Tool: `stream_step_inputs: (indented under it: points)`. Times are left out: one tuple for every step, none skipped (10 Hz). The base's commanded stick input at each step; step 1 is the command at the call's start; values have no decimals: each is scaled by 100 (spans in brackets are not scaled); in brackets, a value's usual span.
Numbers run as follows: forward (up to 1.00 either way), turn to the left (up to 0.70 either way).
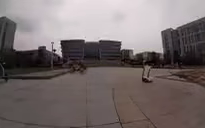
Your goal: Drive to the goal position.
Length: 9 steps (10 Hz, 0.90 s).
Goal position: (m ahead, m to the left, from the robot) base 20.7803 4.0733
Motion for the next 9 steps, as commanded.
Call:
stream_step_inputs:
  points:
    - [100, 0]
    - [100, 4]
    - [100, 27]
    - [100, 18]
    - [100, 0]
    - [100, 0]
    - [100, 0]
    - [100, 0]
    - [100, 3]
